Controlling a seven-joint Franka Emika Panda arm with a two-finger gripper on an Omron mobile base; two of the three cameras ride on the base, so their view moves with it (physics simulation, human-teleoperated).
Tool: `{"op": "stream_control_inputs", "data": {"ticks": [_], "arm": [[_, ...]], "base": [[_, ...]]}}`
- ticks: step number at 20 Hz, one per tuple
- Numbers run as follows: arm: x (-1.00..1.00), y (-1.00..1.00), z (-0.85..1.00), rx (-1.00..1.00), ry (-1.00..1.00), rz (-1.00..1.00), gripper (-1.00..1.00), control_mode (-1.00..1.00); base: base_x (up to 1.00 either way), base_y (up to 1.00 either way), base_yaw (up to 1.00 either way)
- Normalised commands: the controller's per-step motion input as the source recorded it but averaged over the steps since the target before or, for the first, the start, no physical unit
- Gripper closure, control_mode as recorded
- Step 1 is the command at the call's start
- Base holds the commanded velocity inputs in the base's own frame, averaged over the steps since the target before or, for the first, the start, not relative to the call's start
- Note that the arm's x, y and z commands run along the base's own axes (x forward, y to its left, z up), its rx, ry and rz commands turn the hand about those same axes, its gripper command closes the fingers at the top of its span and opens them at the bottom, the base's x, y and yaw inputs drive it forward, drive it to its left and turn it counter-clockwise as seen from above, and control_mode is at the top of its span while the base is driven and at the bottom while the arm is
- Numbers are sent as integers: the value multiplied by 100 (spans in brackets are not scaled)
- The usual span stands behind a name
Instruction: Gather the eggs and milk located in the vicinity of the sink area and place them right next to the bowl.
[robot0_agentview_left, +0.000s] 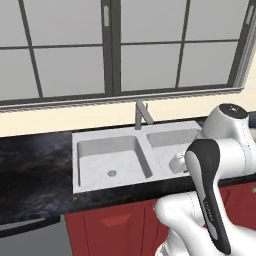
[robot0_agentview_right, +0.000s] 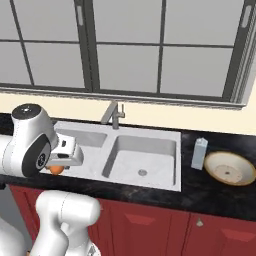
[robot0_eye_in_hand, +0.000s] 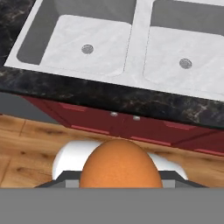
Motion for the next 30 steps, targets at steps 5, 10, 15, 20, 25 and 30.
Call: {"op": "stream_control_inputs", "data": {"ticks": [5, 10, 15, 20, 25, 30], "arm": [[0, 0, 0, 0, 0, 0, 100, 100], [0, 0, 0, 0, 0, 0, 100, 100], [0, 0, 0, 0, 0, 0, 100, 100], [0, 0, 0, 0, 0, 0, 100, 100], [68, -96, 0, 9, 1, 3, 100, -100], [75, -100, -3, 14, 6, 5, 100, -100]], "base": [[7, -100, 0], [25, -100, 0], [84, -100, 5], [91, -96, 13], [0, 0, 0], [0, 0, 0]]}}
